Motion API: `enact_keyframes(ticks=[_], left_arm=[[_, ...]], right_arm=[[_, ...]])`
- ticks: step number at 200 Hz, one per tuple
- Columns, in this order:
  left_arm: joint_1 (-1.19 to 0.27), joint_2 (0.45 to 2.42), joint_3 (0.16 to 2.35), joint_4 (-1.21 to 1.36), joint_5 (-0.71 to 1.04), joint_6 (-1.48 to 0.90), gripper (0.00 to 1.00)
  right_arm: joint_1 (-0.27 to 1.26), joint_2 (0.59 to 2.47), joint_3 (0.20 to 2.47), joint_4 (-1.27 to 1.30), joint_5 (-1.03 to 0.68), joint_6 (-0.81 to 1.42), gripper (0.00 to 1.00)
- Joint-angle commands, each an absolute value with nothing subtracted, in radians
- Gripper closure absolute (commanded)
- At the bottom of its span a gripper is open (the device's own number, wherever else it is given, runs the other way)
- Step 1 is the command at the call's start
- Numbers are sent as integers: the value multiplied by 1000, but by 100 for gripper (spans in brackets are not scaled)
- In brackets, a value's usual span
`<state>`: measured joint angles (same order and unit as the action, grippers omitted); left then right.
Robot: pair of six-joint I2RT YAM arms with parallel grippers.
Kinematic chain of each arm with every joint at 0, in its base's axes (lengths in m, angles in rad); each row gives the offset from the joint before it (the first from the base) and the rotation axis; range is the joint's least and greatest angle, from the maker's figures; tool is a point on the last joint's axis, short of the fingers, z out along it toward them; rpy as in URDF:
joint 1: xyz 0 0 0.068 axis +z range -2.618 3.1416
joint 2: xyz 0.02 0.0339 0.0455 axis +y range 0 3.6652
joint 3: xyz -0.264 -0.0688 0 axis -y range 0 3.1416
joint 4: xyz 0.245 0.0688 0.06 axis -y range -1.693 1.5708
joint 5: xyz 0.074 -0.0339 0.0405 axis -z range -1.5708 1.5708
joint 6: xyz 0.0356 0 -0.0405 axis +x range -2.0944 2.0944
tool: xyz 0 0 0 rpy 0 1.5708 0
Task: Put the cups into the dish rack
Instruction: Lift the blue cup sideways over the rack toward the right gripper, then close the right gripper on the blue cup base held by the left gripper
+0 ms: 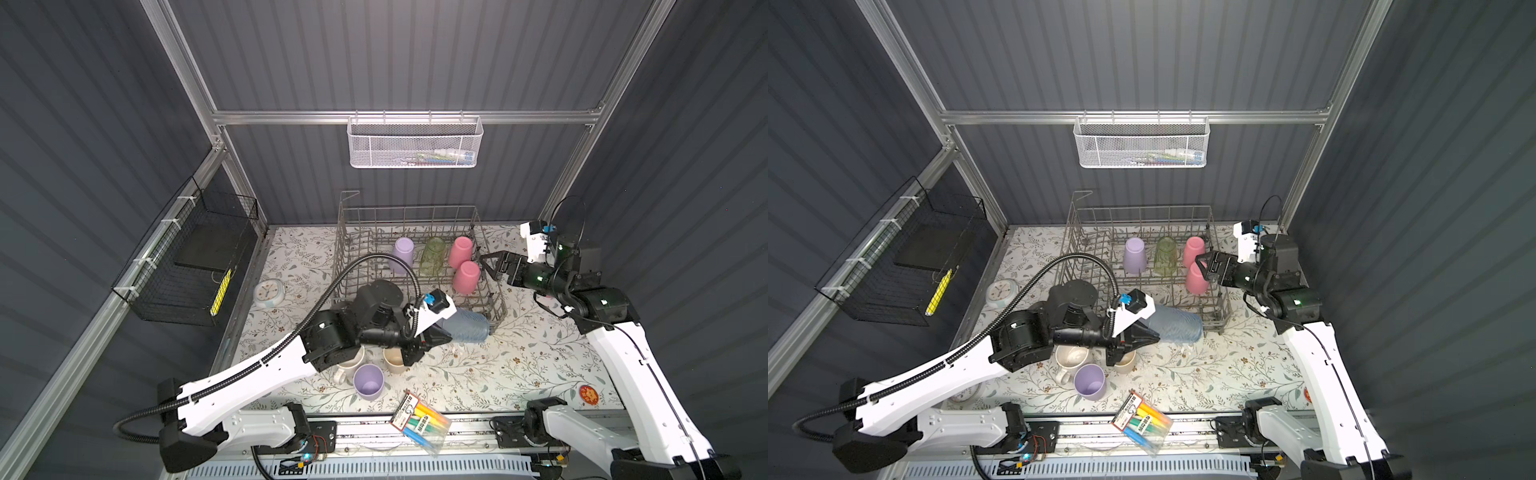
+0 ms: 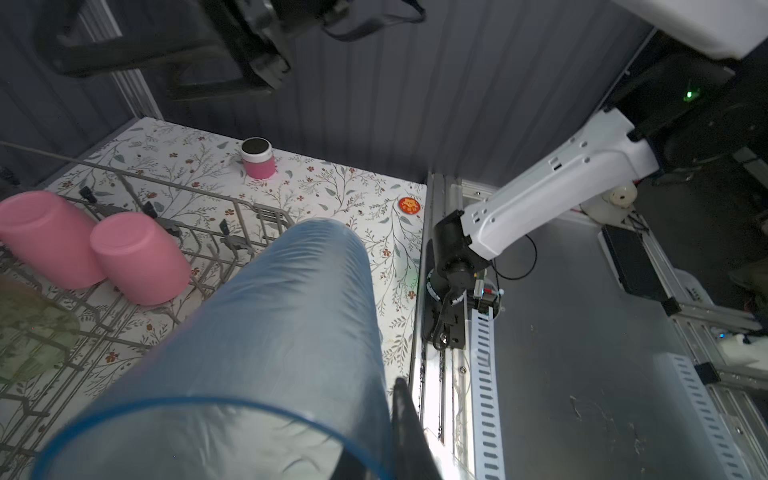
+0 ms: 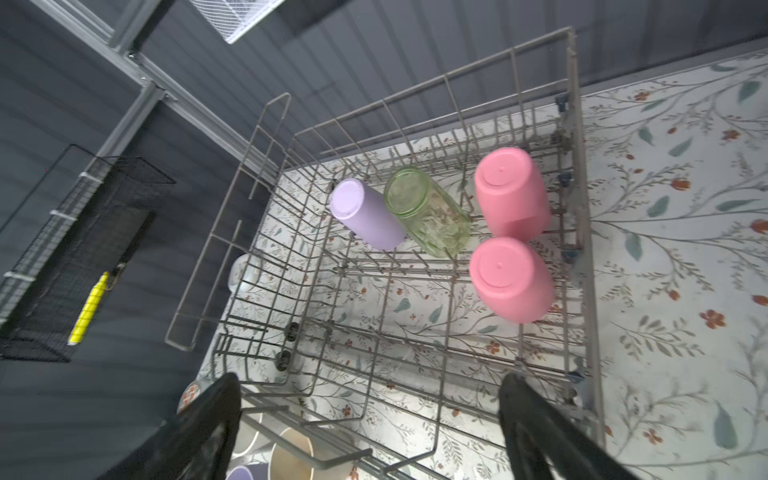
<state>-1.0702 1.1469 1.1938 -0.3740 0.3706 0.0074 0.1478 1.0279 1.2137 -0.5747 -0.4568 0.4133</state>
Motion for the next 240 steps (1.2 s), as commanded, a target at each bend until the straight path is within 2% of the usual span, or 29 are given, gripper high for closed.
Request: enact_keyframes(ticks=[1, 44, 74, 107, 156, 240], left_arm=[[-984, 1080, 1123, -158, 542, -82, 100], [-749, 1048, 946, 264, 803, -375, 100], [-663, 1097, 855, 577, 887, -585, 100], [-632, 1164, 829, 765, 924, -705, 100], [-624, 1212, 836, 831, 937, -742, 100], [-624, 1269, 843, 924, 944, -802, 100]], right_arm=[[137, 1011, 1199, -521, -569, 444, 4], [114, 1005, 1137, -435, -748, 495, 4], [113, 990, 1089, -366, -852, 528, 4], [114, 968, 1026, -250, -956, 605, 4], [114, 960, 975, -112, -1057, 696, 4], [183, 1001, 960, -15, -1091, 772, 4]])
